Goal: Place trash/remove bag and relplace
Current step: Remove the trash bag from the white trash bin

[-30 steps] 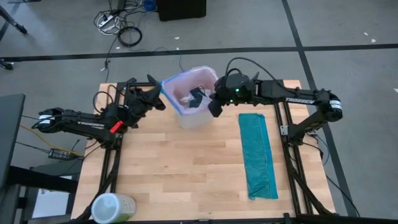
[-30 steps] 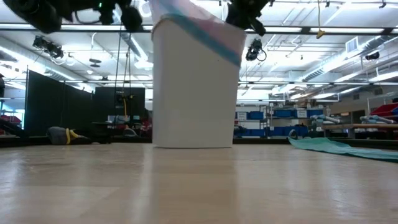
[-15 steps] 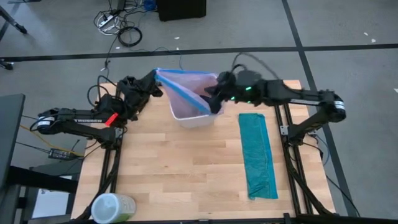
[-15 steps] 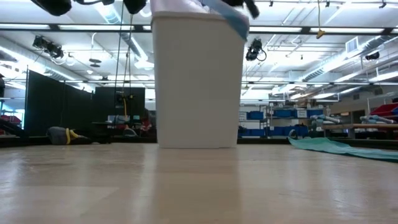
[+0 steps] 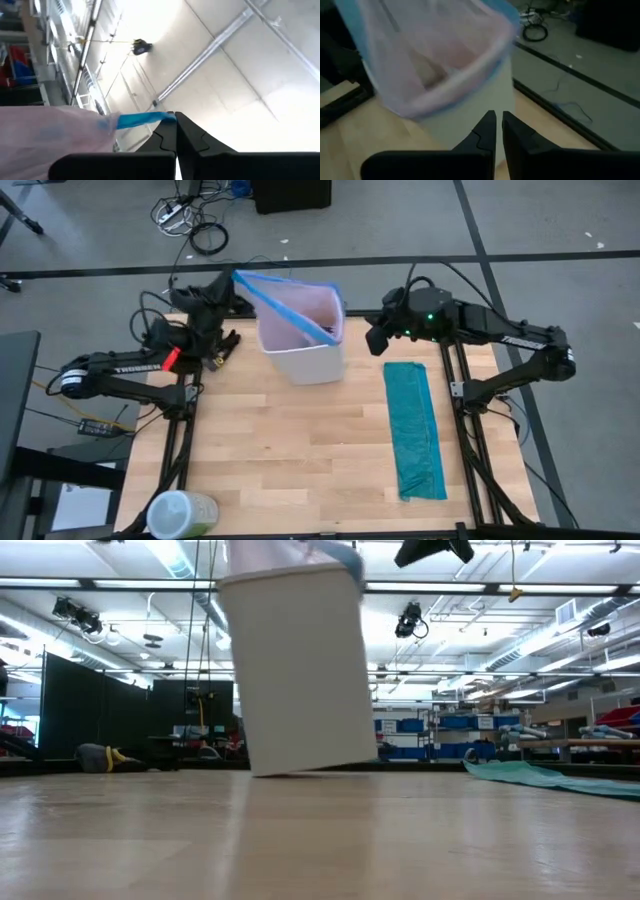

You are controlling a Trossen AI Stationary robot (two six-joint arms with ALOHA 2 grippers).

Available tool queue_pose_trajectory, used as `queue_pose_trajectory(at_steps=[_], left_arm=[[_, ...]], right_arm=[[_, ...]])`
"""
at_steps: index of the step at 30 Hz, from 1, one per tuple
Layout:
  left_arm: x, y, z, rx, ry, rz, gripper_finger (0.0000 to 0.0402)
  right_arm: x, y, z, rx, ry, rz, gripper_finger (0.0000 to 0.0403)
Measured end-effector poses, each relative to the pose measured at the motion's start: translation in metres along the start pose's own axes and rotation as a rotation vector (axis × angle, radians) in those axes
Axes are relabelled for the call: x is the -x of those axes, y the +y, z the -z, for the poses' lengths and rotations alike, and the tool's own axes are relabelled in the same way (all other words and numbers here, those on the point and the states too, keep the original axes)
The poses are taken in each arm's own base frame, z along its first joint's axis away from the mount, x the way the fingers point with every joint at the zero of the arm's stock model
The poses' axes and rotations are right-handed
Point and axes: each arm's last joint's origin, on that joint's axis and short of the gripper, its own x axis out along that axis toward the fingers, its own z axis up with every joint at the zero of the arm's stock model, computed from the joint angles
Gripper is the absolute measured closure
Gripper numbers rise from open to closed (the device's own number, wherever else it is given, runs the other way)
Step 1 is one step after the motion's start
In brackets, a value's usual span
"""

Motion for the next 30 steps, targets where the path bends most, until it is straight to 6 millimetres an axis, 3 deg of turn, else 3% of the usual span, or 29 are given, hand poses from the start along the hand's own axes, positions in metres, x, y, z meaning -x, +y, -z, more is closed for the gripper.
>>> queue_pose_trajectory(at_steps=[5,11,16,20,25,30], left_arm=[[-0.041,-0.027,0.006,-0.149,0.105,0.011,0.0398],[-0.080,-0.028,0.010,-0.184,0.152,-0.100,0.0398],[-0.120,-0.052,0.006,-0.116,0.177,0.080,0.0398],[-0.147,-0.077,0.007,-0.159,0.262,0.146,0.0398],[-0.159,-0.082,0.019,-0.243,0.457,0.110,0.0398],[-0.158,-0.073,0.026,-0.233,0.489,0.087,0.0398]], right_arm=[[-0.019,0.005,0.011,0.028,0.066,0.020,0.0373],[-0.030,0.006,0.021,0.046,0.113,0.023,0.0372],[-0.018,-0.001,0.017,0.040,0.093,0.026,0.0371],[-0.008,-0.010,0.010,0.016,0.065,0.018,0.0357],[0.005,-0.018,-0.010,-0.067,-0.060,-0.119,0.0308],[0.004,-0.025,-0.017,-0.093,-0.102,-0.128,0.0258]])
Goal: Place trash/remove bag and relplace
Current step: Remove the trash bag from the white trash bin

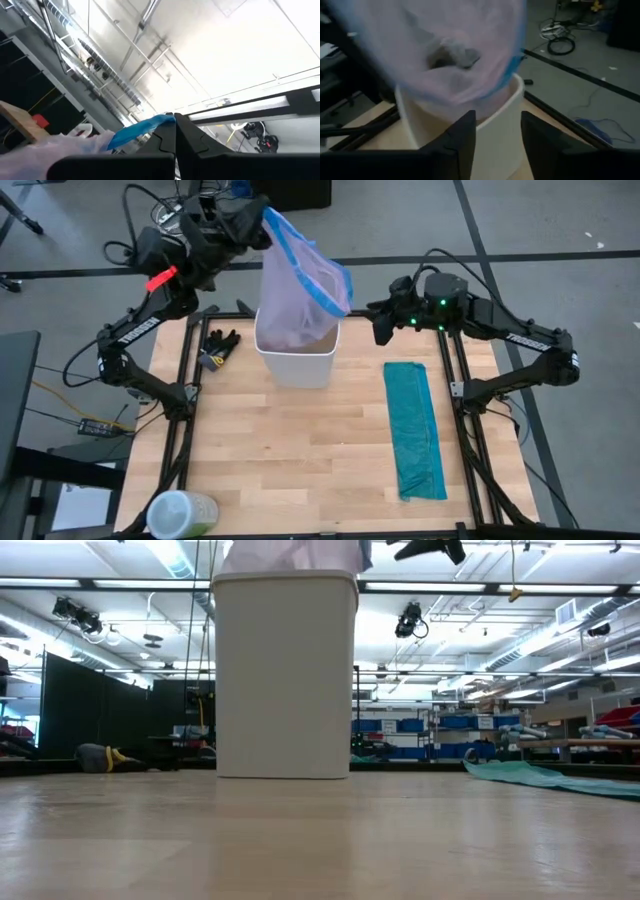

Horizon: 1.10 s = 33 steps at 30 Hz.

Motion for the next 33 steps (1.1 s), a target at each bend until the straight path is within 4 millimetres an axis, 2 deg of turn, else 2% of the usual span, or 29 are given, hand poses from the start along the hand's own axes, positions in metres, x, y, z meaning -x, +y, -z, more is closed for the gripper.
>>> queue_pose_trajectory(at_steps=[5,12,16,23,26,33], left_arm=[[-0.001,0.002,0.001,0.000,-0.001,0.003,0.0398],[-0.001,0.002,0.001,-0.002,-0.002,0.002,0.0398],[-0.001,0.002,0.000,-0.028,-0.002,0.001,0.0398],[-0.001,0.002,0.000,-0.031,-0.003,0.001,0.0398],[-0.002,0.004,0.001,-0.040,-0.002,-0.003,0.0398],[-0.002,0.005,0.001,-0.061,-0.001,-0.004,0.0398]], right_arm=[[-0.013,-0.007,-0.001,0.009,-0.011,0.034,0.0235],[-0.030,-0.011,-0.001,0.007,-0.012,-0.008,0.0237],[-0.026,-0.009,-0.003,0.010,-0.003,-0.076,0.0238],[-0.002,-0.009,-0.013,0.001,-0.064,-0.101,0.0240],[-0.003,-0.009,-0.012,-0.001,-0.054,-0.099,0.0240],[-0.020,-0.003,-0.002,-0.007,0.000,-0.108,0.0241]])
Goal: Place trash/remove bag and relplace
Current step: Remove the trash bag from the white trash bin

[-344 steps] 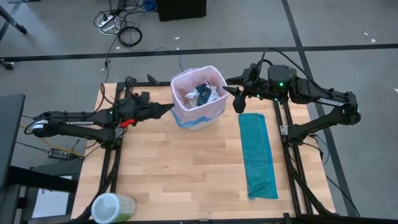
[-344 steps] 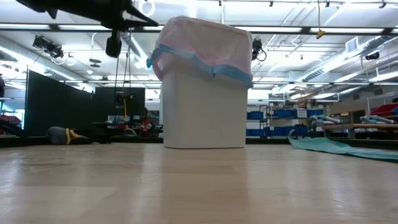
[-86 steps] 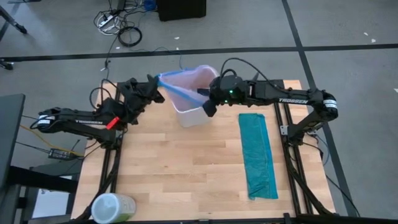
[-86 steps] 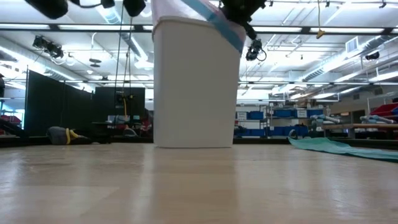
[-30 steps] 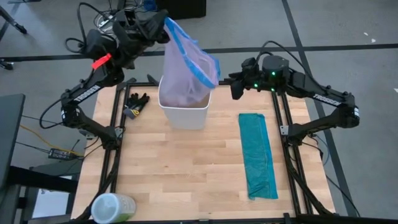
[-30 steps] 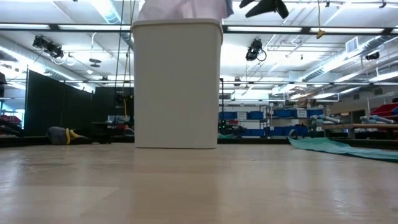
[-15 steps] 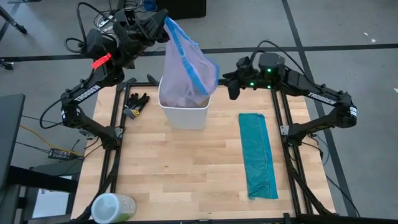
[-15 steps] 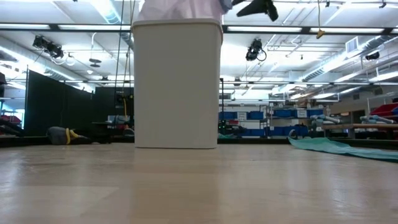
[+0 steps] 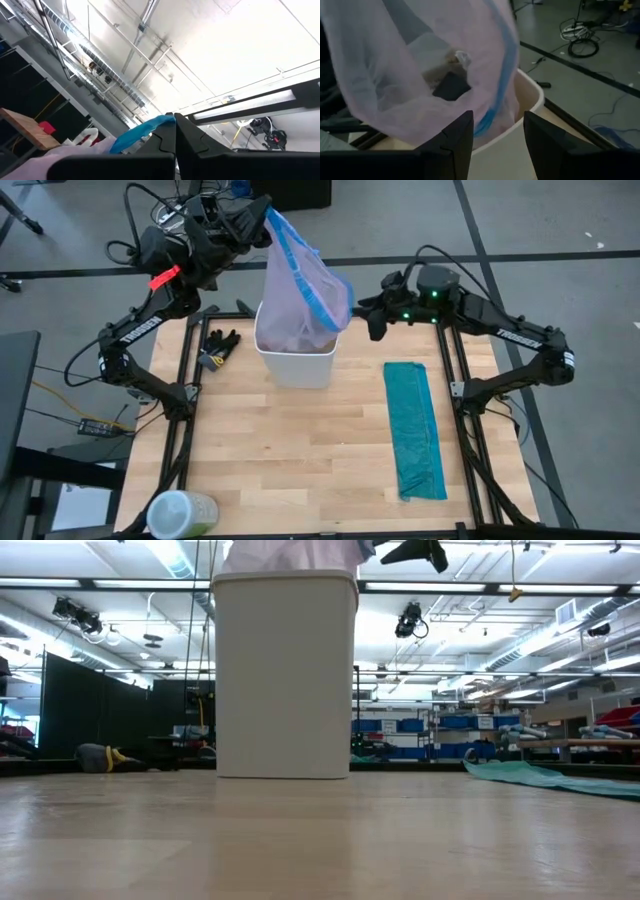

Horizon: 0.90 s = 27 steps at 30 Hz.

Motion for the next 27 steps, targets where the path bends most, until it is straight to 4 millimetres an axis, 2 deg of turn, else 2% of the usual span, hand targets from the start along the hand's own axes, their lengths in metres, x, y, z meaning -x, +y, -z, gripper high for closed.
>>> queue_pose_trajectory(at_steps=[6,16,24,27], left_arm=[[0.000,0.000,0.000,-0.014,-0.001,0.000,0.0398],[0.000,0.000,0.000,-0.019,-0.003,-0.001,0.0398],[0.000,0.000,0.000,-0.020,-0.005,0.001,0.0398],[0.000,0.000,0.000,-0.021,-0.005,0.002,0.0398]], right_arm=[[-0.003,0.001,0.002,0.002,0.006,0.000,0.0243],[-0.005,0.000,0.003,0.009,0.014,0.002,0.0302],[-0.011,0.000,0.005,0.019,0.023,0.005,0.0308],[-0.014,0.000,0.007,0.028,0.031,0.007,0.0322]])
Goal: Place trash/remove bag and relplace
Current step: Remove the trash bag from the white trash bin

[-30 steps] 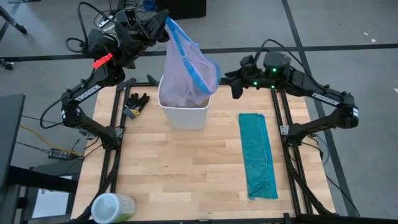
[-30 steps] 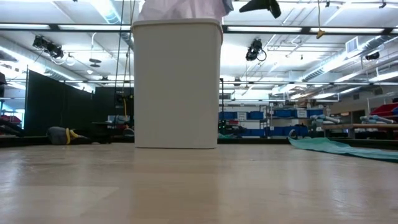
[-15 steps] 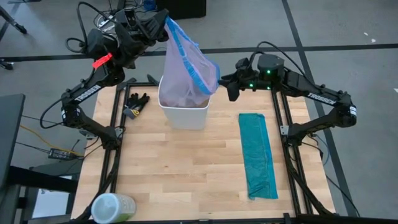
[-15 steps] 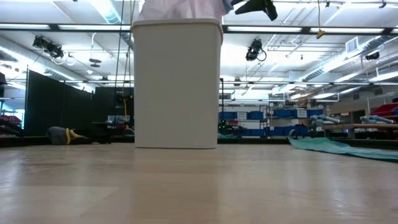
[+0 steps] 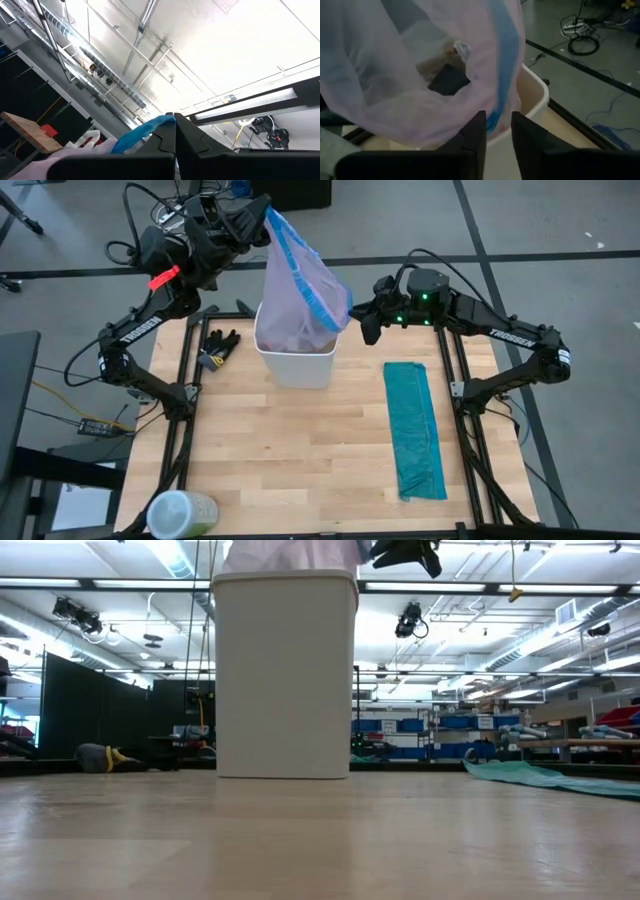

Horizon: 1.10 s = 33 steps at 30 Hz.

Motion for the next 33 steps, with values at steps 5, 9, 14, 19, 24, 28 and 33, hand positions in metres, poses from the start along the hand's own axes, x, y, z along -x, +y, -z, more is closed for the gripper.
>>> queue_pose_trajectory(at_steps=[5,9,14,19,24,28,33], left_arm=[[0.000,0.000,0.000,0.000,0.000,0.000,0.0398],[0.000,0.000,0.000,0.000,0.000,0.000,0.0398],[0.000,0.000,0.000,0.000,0.000,0.000,0.0398],[0.000,0.000,0.000,0.002,0.001,0.000,0.0398],[0.000,0.000,0.000,0.000,-0.001,0.000,0.0398],[0.000,0.000,-0.001,0.001,-0.024,-0.013,0.0398],[0.001,-0.005,-0.008,0.059,-0.146,0.008,0.0398]], right_arm=[[-0.005,0.002,0.002,0.046,-0.002,-0.002,0.0389],[-0.005,0.005,0.001,0.062,-0.028,0.013,0.0401],[0.013,0.013,-0.009,0.073,-0.100,0.056,0.0403],[0.049,0.026,-0.043,0.110,-0.245,0.032,0.0403],[0.095,0.041,-0.084,0.181,-0.484,-0.029,0.0403],[0.122,0.048,-0.103,0.251,-0.637,-0.079,0.0403],[0.132,0.058,-0.110,0.476,-0.780,-0.317,0.0403]])
